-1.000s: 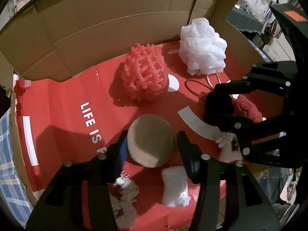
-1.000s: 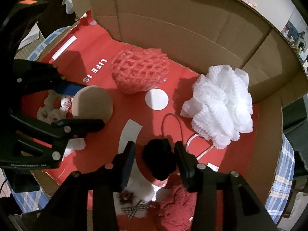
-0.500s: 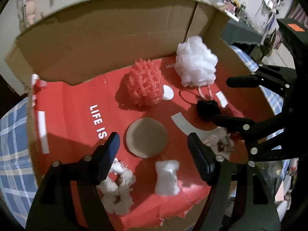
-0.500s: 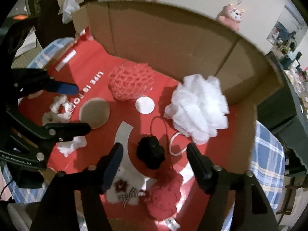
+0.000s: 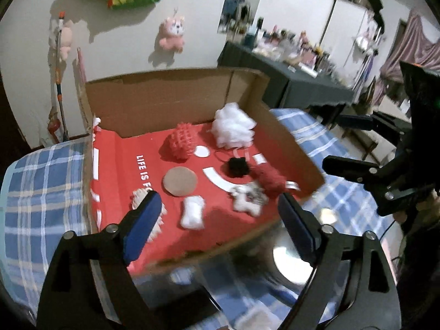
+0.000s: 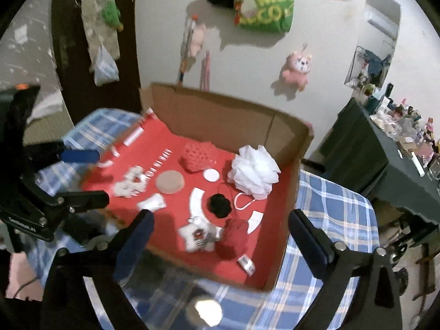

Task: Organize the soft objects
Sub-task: 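Open both grippers and withdraw them from the box toward the table, then move the left gripper to the white tissue while the right approaches the blue tube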

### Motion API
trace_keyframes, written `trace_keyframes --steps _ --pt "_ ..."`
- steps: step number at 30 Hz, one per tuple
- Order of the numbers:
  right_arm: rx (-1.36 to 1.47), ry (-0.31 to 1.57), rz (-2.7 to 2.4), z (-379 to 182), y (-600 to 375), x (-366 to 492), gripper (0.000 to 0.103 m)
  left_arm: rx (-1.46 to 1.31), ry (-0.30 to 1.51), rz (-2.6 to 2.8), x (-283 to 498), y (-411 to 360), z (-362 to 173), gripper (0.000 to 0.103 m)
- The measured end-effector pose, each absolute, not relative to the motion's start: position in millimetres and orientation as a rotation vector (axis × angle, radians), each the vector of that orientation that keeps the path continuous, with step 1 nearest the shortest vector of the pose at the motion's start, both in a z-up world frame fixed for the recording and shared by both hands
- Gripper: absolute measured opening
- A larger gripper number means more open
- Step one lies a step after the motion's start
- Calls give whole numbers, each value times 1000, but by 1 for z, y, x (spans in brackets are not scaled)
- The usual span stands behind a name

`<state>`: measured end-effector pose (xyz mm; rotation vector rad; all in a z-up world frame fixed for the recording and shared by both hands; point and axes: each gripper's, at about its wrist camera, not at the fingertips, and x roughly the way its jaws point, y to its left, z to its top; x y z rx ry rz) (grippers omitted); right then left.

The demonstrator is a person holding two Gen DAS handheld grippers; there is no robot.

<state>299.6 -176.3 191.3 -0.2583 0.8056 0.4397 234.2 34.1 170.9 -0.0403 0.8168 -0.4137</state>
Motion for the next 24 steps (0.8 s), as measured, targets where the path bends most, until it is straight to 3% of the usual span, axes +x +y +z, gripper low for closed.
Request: trace_keyframes --steps 9,24 --pt "-217 601 408 218 -195 189 103 -75 596 -361 129 33 195 97" --pt "-103 521 363 165 -200 89 103 -16 483 -234 37 18 159 98"
